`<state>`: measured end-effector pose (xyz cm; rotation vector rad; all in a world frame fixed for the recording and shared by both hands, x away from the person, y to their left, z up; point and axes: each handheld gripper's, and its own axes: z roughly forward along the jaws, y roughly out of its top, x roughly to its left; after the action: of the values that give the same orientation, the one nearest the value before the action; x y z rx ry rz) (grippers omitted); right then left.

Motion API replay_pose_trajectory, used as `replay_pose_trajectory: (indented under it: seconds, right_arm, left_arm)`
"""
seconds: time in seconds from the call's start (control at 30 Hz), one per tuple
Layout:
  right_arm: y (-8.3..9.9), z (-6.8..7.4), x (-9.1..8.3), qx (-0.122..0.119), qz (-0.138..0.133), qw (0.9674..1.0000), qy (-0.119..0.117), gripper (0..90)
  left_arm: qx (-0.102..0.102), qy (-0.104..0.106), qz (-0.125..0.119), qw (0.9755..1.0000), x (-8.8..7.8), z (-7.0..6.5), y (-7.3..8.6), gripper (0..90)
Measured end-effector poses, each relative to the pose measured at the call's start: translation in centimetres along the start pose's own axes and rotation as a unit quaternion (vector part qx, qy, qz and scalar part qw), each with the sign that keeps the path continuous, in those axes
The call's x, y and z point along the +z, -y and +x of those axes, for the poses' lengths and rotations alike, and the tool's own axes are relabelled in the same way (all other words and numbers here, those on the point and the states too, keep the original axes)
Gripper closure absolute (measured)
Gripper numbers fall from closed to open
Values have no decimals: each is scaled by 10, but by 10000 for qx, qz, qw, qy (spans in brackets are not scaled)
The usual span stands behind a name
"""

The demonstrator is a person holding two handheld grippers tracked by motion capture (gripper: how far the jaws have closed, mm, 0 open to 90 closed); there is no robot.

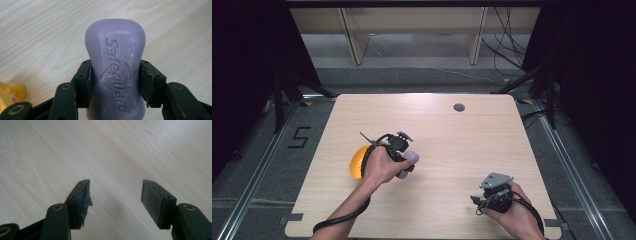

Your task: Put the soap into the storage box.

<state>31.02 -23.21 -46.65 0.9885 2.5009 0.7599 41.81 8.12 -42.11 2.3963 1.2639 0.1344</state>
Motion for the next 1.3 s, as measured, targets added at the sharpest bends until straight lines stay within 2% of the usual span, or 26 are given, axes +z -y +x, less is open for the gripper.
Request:
replay_pose_trajectory:
  seconds: [0.03, 0.1, 0.23, 0.47, 0.5, 0.57, 0.63, 0.67, 0.7, 0.77, 0.93, 1.0, 1.03, 1.1, 1.17, 1.2, 1.23, 1.3]
  right_arm:
    - [0, 0, 0, 1, -7, 10000, 11, 410]
    - [0, 0, 0, -2, -7, 10000, 7, 410]
    - [0, 0, -1, 8, 17, 10000, -17, 409]
    - [-1, 0, -1, 12, -11, 10000, 11, 408]
    - [0, 1, -1, 78, -4, 10000, -11, 407]
    - [-1, 0, -1, 16, -17, 10000, -7, 407]
    - [-1, 0, -1, 23, -23, 10000, 8, 407]
    - [-1, 0, -1, 34, -15, 10000, 4, 407]
    - [-1, 0, -1, 37, -20, 10000, 2, 407]
    - [-1, 0, -1, 27, -24, 10000, 15, 407]
    - [-1, 0, -1, 33, -27, 10000, 7, 407]
    - [-1, 0, -1, 31, -28, 10000, 8, 407]
    - [-1, 0, -1, 28, -28, 10000, 18, 407]
    - [-1, 0, -1, 26, -24, 10000, 10, 407]
    - [-1, 0, -1, 30, -23, 10000, 8, 407]
    - [-1, 0, -1, 31, -25, 10000, 10, 407]
    - [-1, 0, -1, 14, -37, 10000, 28, 407]
    - [-1, 0, -1, 35, -26, 10000, 10, 407]
  left_arm:
    - [-130, 41, -2, 9999, 0, 0, 1, 490]
    - [-156, 0, -36, 9999, -1, 1, 1, 490]
    - [-43, -46, -45, 10000, -3, 5, 1, 491]
    - [-39, -13, -59, 10000, -6, 10, 1, 490]
    - [-118, -22, -72, 9999, -7, 10, 2, 490]
    - [-123, -65, -95, 9999, -7, 11, 2, 490]
    - [-68, -34, -86, 9999, -8, 12, 2, 490]
    - [-131, -23, -97, 9999, -8, 12, 3, 490]
    - [-95, -90, -99, 9999, -8, 12, 3, 490]
    - [-231, -62, -124, 9996, -9, 12, 3, 490]
    - [-305, -68, -146, 9994, -11, 14, 4, 491]
    - [-307, -70, -113, 9994, -13, 15, 4, 490]
    - [-193, -89, -152, 9997, -14, 18, 4, 490]
    - [-167, -69, -111, 9998, -15, 20, 4, 490]
    - [-209, -119, -158, 9996, -15, 20, 5, 490]
    - [-339, -97, -155, 9993, -14, 18, 6, 490]
    - [-381, -111, -156, 9991, -15, 19, 6, 490]
    - [-376, -97, -128, 9992, -15, 20, 6, 490]
